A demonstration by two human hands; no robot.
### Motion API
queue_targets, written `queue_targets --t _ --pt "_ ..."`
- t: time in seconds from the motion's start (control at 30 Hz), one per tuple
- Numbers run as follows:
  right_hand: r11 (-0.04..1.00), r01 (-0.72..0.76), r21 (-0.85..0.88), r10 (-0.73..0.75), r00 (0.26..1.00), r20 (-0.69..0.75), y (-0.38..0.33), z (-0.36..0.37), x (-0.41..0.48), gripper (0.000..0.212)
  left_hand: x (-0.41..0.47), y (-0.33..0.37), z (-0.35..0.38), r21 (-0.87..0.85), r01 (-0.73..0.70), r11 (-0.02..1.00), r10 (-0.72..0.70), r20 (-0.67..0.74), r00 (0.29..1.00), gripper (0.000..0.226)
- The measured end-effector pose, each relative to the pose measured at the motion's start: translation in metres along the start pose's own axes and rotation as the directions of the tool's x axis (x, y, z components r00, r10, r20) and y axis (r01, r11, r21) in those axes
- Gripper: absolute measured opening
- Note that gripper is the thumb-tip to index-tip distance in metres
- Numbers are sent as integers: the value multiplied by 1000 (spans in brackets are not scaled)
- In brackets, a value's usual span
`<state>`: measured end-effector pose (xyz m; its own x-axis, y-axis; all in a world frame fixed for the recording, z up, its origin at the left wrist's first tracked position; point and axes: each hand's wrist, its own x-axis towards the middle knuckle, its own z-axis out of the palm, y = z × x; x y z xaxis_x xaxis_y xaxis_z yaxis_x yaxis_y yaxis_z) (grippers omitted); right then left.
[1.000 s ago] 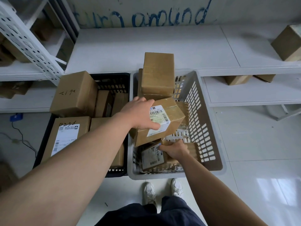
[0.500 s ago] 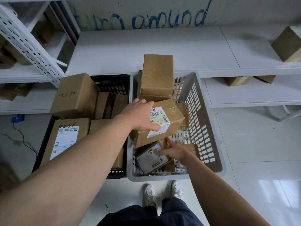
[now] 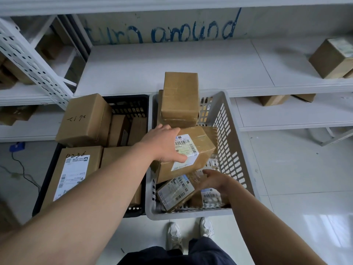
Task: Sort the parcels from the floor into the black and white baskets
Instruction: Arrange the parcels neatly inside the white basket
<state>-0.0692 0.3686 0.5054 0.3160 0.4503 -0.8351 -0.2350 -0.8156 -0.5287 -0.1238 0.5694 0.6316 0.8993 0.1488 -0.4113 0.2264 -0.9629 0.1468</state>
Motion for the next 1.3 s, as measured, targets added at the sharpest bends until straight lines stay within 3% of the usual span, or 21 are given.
queue_targets --t 0.1,0.17,0.23,0.33,0.47,0.57,0.7,0.83,0.9,0.97,1.07,1.23,1.3 --pt "979 40 199 9 970 -241 2 -24 -12 41 -2 8 -3 -27 -24 999 24 5 1000 106" --pt "852 134 506 58 937 -345 -7 -42 -28 29 -2 16 -4 -40 -37 998 37 -10 999 105" --pt "717 237 655 48 921 -387 -21 -58 -48 25 -1 26 -4 -68 -29 997 27 -31 999 107" --pt "645 305 701 25 908 -418 -40 -70 -80 31 4 45 -8 -133 -11 991 -2 -99 995 108" --pt "645 333 688 30 889 -458 -45 -80 -105 46 16 64 -4 -256 -7 967 -38 -169 985 109" --pt "602 376 704 -13 886 -463 -43 -78 -112 33 22 80 6 -358 94 929 -165 -174 971 114" --pt "671 377 638 -107 901 -421 -41 -72 -99 23 38 96 23 -543 160 825 -240 -81 967 104" --pt "798 301 522 -56 900 -433 -32 -73 -80 28 48 93 33 -726 108 679 -150 8 989 45" --pt "894 191 406 -3 907 -421 -25 -74 -70 31 50 88 40 -739 147 657 -134 77 988 33" --pt "967 101 236 12 901 -433 -18 -75 -61 39 49 84 50 -765 214 608 -135 166 977 32" --pt "997 31 73 4 903 -430 -9 -75 -54 56 47 85 64 -759 305 576 -137 278 951 48" --pt "964 -29 -266 -42 965 -260 1 -72 -47 90 46 91 82 -714 417 563 -105 438 893 72" --pt "963 -41 -268 -23 973 -230 3 -74 -45 91 48 91 89 -684 436 584 -115 462 879 77"
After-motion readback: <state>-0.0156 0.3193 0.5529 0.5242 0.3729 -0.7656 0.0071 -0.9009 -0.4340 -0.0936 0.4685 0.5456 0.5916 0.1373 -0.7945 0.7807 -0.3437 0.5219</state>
